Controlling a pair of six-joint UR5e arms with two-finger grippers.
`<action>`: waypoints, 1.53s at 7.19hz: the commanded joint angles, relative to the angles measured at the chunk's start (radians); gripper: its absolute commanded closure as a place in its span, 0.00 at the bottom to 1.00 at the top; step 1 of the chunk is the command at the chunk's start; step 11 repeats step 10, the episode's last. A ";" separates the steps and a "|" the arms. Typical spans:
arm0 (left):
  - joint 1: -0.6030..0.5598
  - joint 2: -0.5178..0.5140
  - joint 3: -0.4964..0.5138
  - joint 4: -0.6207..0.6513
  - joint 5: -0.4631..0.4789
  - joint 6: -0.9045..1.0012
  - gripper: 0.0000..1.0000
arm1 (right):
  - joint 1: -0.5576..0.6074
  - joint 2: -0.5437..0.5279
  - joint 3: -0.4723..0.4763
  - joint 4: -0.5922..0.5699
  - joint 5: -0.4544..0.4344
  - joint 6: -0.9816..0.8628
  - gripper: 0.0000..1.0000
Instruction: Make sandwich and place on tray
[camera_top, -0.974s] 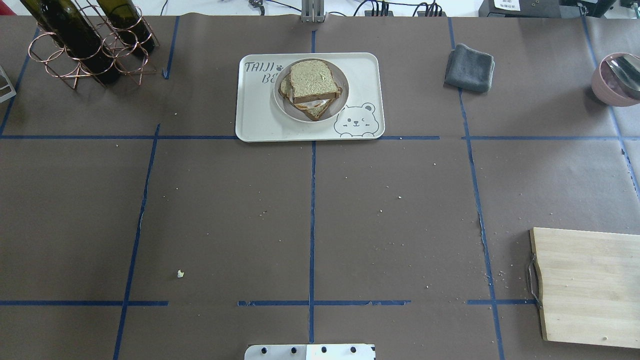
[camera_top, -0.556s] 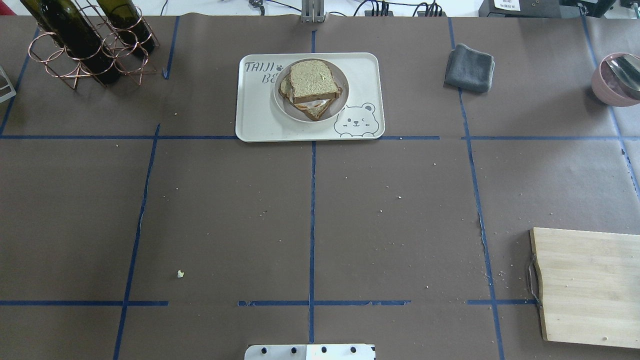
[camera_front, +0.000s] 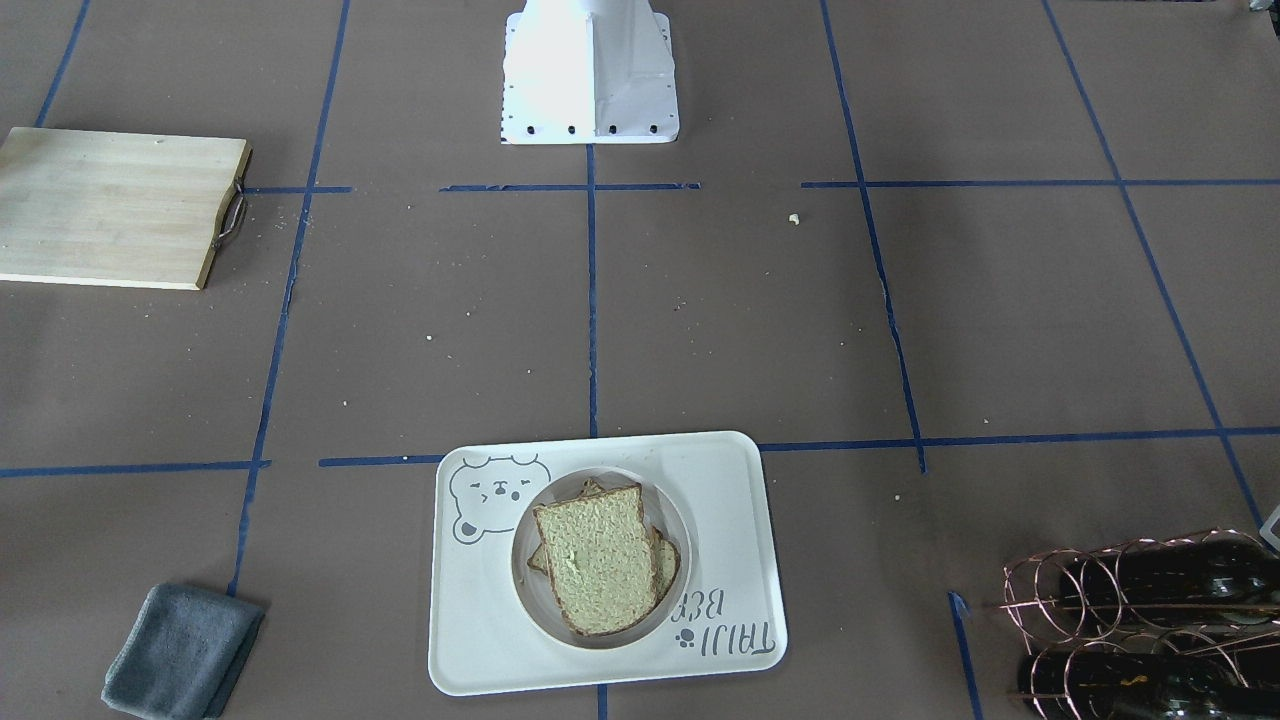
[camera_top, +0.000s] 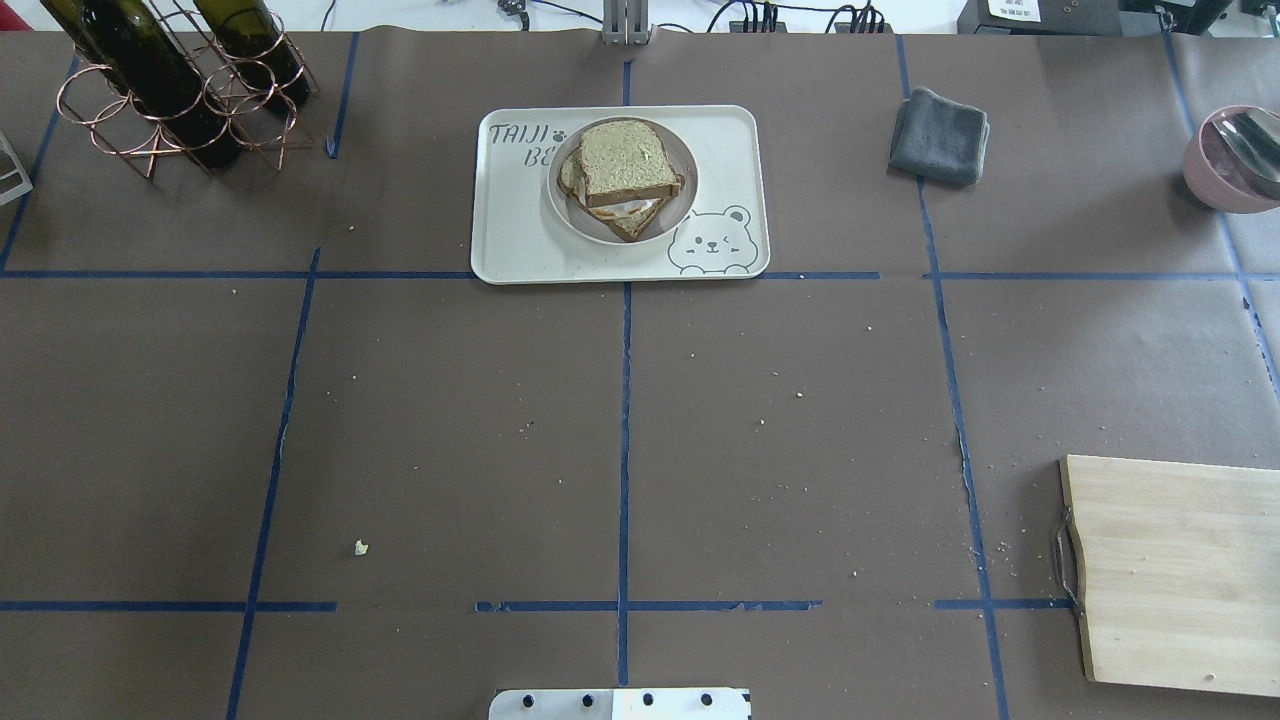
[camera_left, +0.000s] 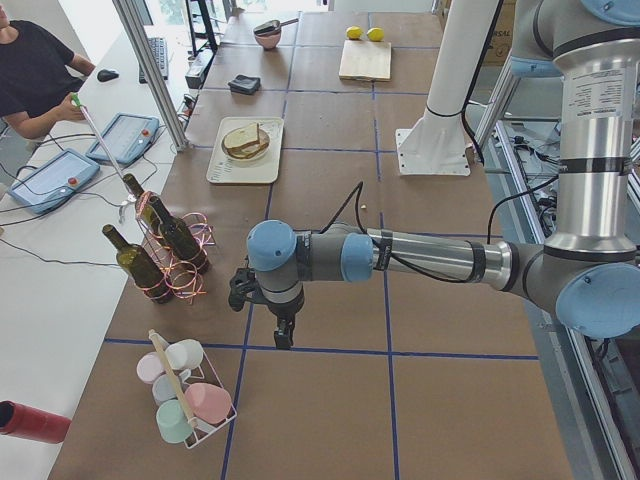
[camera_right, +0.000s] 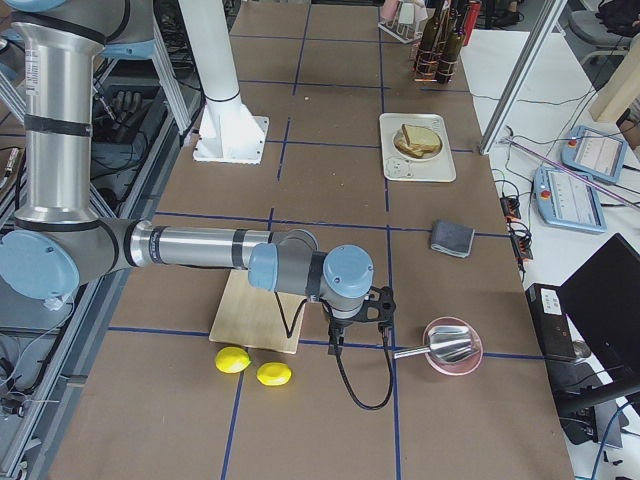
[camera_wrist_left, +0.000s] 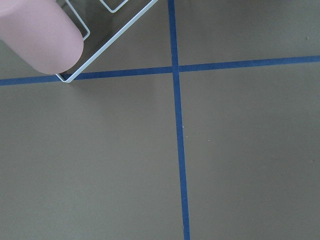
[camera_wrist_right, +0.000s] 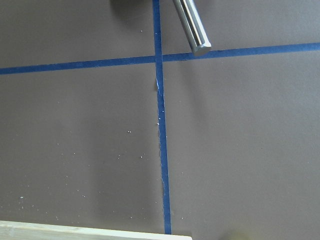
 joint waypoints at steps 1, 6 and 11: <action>0.000 -0.002 0.000 0.000 0.000 -0.002 0.00 | 0.000 0.002 0.002 0.000 -0.001 0.000 0.00; 0.002 -0.002 0.000 -0.002 -0.002 -0.003 0.00 | 0.000 0.017 0.005 0.002 -0.001 0.002 0.00; 0.000 -0.002 0.000 -0.003 -0.002 -0.003 0.00 | 0.000 0.017 0.007 0.002 -0.001 0.002 0.00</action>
